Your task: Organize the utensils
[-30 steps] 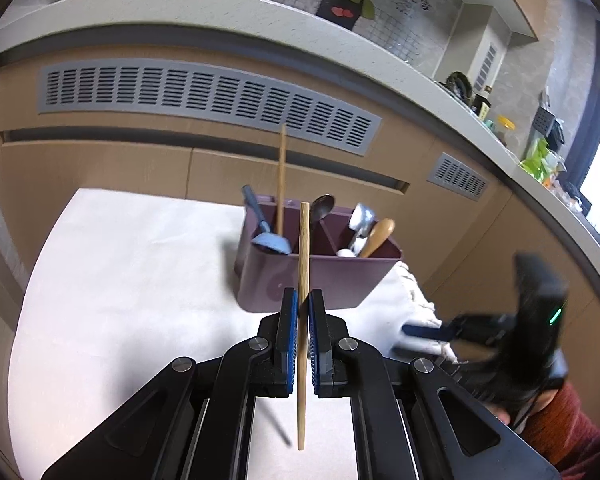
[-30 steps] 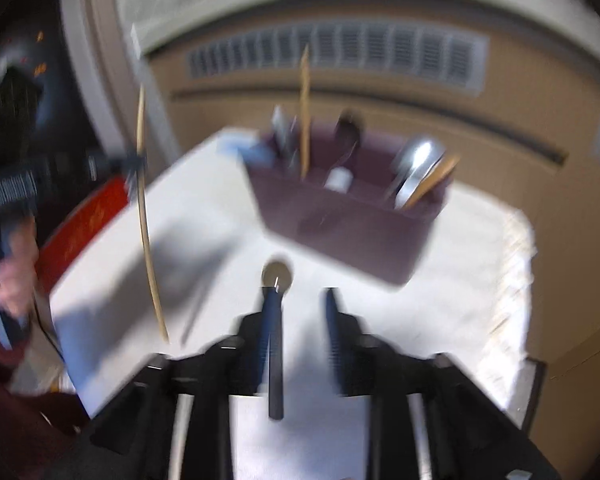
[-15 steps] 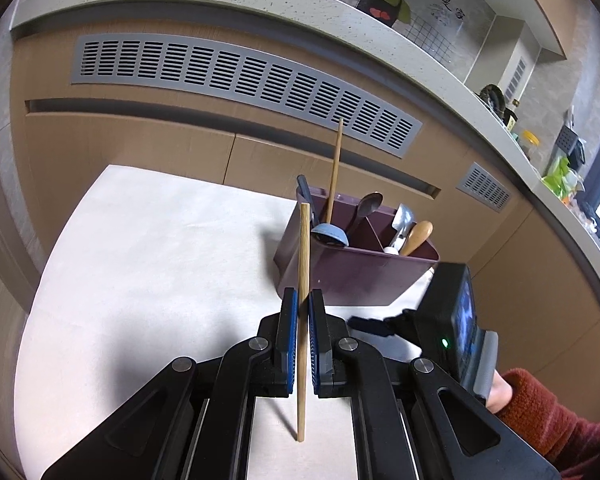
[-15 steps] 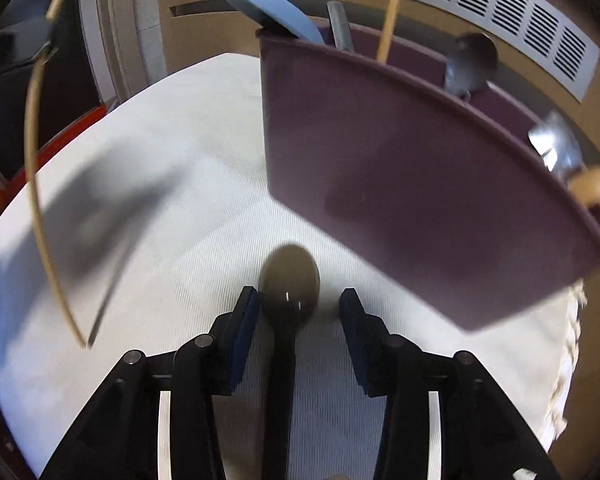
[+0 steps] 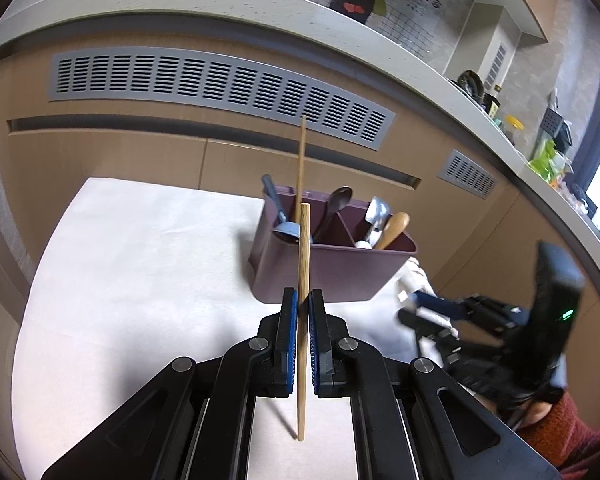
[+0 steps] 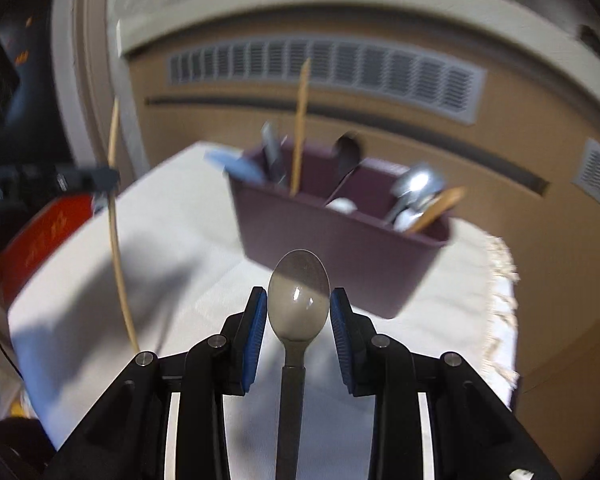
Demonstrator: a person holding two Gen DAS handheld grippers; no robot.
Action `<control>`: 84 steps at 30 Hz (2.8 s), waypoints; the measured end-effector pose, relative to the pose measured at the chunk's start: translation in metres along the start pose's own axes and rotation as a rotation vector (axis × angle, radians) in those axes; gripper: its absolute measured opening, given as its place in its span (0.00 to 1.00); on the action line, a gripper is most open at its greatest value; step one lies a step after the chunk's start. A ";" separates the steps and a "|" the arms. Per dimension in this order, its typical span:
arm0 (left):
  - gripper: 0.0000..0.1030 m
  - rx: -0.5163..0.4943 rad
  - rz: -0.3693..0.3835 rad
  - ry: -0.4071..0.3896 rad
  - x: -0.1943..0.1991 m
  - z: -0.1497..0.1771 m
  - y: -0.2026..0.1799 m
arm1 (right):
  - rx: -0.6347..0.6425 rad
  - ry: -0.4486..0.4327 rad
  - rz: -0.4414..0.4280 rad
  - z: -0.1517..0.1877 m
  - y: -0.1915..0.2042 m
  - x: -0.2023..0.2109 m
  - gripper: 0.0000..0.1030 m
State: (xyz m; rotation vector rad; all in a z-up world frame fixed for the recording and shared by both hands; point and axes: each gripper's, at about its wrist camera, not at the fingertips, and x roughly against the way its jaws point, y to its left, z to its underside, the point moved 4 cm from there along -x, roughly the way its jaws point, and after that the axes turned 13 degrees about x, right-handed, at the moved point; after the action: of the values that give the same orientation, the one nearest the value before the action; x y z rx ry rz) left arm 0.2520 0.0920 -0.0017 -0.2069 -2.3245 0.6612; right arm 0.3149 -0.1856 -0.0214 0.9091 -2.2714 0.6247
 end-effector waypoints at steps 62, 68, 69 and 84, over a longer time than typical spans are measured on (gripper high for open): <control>0.08 -0.166 -0.189 -0.166 0.031 0.080 -0.062 | -0.181 -0.093 0.193 0.039 0.020 0.098 0.38; 0.08 -0.170 -0.186 -0.161 0.034 0.084 -0.064 | -0.199 -0.097 0.177 0.042 0.020 0.102 0.38; 0.08 -0.171 -0.185 -0.162 0.035 0.084 -0.064 | -0.199 -0.098 0.178 0.042 0.020 0.103 0.38; 0.08 -0.166 -0.182 -0.160 0.037 0.084 -0.064 | -0.190 -0.097 0.174 0.039 0.025 0.104 0.38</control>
State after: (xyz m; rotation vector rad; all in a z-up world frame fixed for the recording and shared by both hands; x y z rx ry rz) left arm 0.1703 0.0152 0.0004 -0.0171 -2.5170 0.4074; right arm 0.2226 -0.2395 0.0173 0.6687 -2.4667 0.4365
